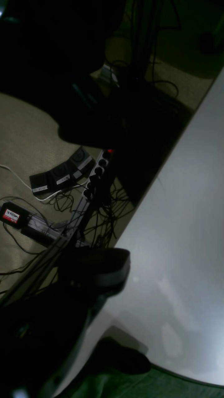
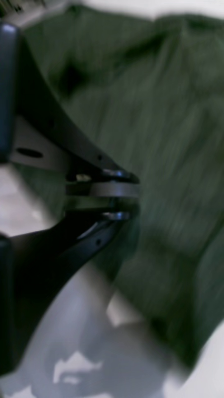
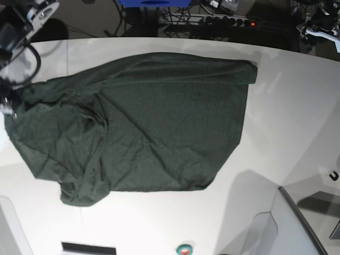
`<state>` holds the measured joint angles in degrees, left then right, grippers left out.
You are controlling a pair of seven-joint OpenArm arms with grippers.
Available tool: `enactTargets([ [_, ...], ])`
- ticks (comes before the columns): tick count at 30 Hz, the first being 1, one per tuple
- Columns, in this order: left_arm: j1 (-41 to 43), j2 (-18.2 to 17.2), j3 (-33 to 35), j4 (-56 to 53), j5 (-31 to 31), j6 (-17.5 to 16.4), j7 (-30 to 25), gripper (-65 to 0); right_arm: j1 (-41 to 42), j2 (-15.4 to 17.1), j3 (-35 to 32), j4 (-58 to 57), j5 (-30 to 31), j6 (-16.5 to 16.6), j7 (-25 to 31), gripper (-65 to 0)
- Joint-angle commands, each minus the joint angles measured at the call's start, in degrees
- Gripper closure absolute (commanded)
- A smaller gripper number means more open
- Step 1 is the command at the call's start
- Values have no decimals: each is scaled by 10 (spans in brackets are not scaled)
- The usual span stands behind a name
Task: Layout the t-shirt on the table in an organized manner, then fold the t-shirt properly
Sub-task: 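Release the shirt with both grippers and pull the right gripper along the sleeve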
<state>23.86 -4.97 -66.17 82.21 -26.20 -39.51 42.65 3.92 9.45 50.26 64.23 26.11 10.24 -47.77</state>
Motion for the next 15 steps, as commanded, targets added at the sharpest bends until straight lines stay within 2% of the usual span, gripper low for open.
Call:
enactTargets([
  [1,8,-9,-2,6,-9,-5,-11,-477,10,13,-1,7,8,2,9,-50],
  [6,8,-9,-2,6,-9,-5,-11,-477,-12,22,-1,10,8,2,9,-50],
  [11,19,-17,34,6,-9,-5,-12,-477,-39,29,-1,11,12,3,4,-50],
  [13,25,-15,56,10,-10,-5,-12,-477,-48,27,0,18,13,9,4,-50],
  [15,30,-13,74,7,-13,-5,-12,-477,-65,18,0,50,14,33,4,-50],
])
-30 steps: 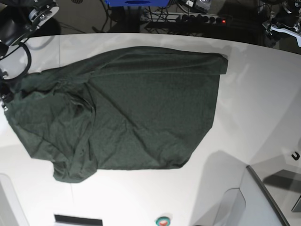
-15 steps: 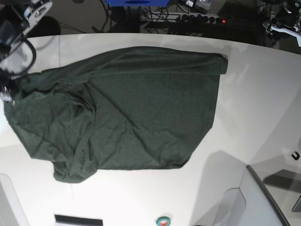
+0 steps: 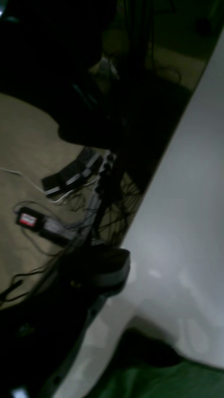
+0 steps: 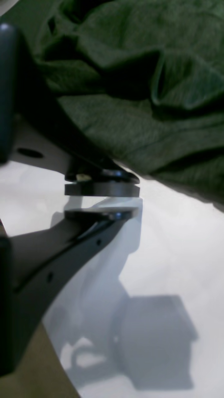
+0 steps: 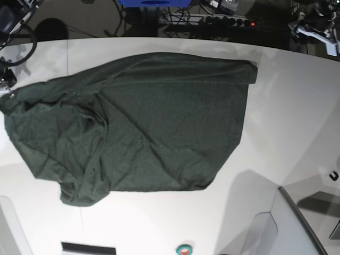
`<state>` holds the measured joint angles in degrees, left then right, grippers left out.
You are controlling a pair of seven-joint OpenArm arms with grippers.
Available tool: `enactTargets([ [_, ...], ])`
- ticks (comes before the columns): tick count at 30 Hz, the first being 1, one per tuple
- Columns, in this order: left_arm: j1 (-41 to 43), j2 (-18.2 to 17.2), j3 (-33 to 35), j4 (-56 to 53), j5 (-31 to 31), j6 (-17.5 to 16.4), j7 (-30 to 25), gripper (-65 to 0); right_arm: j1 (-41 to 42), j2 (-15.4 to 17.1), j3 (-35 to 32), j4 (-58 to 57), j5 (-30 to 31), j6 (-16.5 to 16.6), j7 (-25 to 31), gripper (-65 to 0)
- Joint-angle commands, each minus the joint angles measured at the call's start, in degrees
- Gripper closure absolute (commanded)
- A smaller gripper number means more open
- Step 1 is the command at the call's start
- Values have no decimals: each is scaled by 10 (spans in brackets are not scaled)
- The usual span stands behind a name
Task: Layout the t-shirt on the table in an organized manner, then fold the t-shirt properly
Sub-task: 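Release the shirt with both grippers and pull the right gripper along the sleeve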
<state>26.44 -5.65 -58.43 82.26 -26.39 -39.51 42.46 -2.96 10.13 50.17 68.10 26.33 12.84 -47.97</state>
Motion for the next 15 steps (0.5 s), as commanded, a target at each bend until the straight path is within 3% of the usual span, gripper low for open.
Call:
enactTargets([
  [1,6,-5,4,7,-12,-5,-10,-477,-7,-2,1,33,11,29,9,-50],
  [3,7,12,9,8,-12,-5,-10,-477,-29,-26,1,87,11,62,11,-53],
  [6,7,37,11,12,-11,-5,-10,-479,-48,-54,1,145,10,80,11,-54],
  [12,28,53,63,60,-11,-5,-7,-479,-52,-62,-4,170,7,84,5,-56],
  [15,40,61,111,89,-7,-5,-9,-477,-72,-61,-20,178,9,137,5,-53],
])
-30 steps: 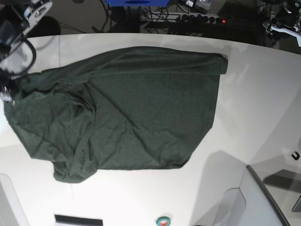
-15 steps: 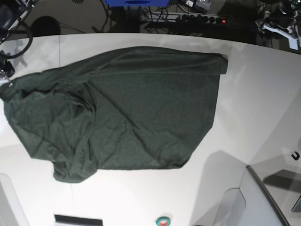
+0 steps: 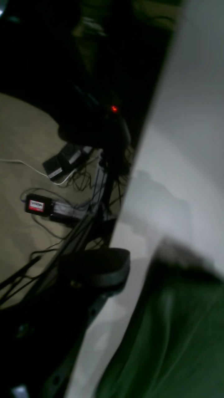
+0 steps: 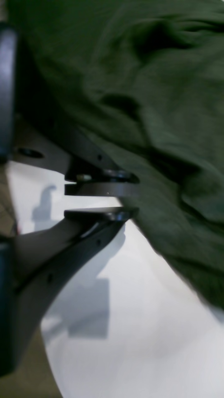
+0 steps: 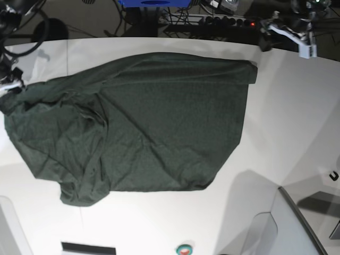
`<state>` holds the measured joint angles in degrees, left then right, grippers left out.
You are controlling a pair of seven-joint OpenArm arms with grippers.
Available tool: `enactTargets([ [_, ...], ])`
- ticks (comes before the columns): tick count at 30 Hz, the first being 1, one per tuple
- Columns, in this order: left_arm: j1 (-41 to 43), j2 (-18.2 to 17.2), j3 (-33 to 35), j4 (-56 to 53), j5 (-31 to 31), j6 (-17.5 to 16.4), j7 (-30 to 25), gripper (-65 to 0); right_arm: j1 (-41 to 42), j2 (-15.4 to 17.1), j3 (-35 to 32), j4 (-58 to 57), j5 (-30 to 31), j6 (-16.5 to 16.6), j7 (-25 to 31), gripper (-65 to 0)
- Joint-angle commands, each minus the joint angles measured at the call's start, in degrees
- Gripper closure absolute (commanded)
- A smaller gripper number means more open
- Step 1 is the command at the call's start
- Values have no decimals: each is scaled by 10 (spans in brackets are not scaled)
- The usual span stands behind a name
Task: Layout the t-shirt on the table in an organized manner, then fold the t-shirt properly
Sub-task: 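Release the shirt with both grippers and pull the right gripper along the sleeve, then move the right gripper over the shirt's collar edge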
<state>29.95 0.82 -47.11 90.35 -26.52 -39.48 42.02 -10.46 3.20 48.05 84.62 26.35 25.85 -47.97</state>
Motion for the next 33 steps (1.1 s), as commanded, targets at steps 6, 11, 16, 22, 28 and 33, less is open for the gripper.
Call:
enactTargets([
  [6,7,-2,45,10,-6,-5,-6,-476,-102,10,-186,100,-4,63,45,-54],
  [11,-3,-12,-26,-20,-6,-5,-6,-285,-148,5,-342,172,-132,62,103,-54],
  [16,-28,-50,-113,-75,51,-5,-6,0,-146,-20,-482,182,-287,62,106,-54],
  [22,-42,-63,-174,-93,131,-5,-7,0,-101,-76,-645,165,-408,31,107,-54],
  [28,-38,-61,-176,-88,131,-5,-7,0,-28,-83,-844,81,-454,-102,104,-62],
  [33,-36,-60,-177,-92,135,-5,-7,0,47,-76,-978,21,-390,-159,106,-240],
])
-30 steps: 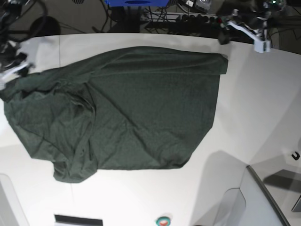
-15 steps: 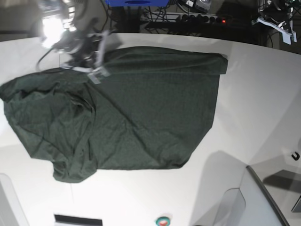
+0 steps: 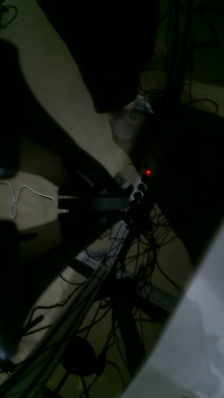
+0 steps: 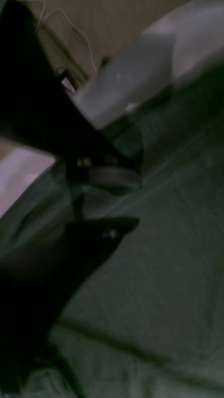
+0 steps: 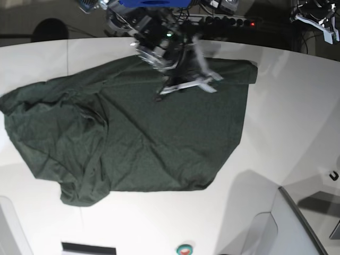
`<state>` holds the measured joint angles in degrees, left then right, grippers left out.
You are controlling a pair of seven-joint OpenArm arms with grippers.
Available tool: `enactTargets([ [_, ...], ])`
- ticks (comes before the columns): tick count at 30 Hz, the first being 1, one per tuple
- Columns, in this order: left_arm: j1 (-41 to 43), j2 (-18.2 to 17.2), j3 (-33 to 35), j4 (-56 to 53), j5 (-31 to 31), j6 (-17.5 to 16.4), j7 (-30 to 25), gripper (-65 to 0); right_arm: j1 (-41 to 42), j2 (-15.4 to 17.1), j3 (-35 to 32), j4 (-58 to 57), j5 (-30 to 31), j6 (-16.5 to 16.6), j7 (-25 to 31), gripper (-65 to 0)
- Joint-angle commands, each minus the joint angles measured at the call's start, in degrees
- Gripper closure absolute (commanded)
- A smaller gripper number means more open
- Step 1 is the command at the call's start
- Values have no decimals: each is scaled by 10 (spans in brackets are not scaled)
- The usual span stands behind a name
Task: Layout the t-shirt on the table in an organized manner, then fold the t-shirt properly
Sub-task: 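Move the right gripper over the shirt's collar edge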
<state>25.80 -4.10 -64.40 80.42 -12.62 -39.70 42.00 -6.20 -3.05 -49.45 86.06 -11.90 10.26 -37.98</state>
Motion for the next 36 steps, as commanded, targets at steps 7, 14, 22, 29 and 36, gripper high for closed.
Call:
enactTargets([
  [7,4,-11,-4,10,-3,-3,-6,0,64,-13,-105,-55,25,-16,3,-353],
  [14,0,-11,-1,6,-3,-3,-6,0,66,-11,-105,-60,32,-15,-8,-350],
  [22,0,-11,0,6,-3,-3,-6,0,67,-12,-105,-118,33,-15,-4,-218],
  [29,1,-11,0,5,-3,-3,-6,0,66,-12,-92,-120,33,-15,-4,-216],
  [36,2,-11,0,5,-3,-3,-6,0,64,-12,-84,-120,33,-15,-7,-39],
])
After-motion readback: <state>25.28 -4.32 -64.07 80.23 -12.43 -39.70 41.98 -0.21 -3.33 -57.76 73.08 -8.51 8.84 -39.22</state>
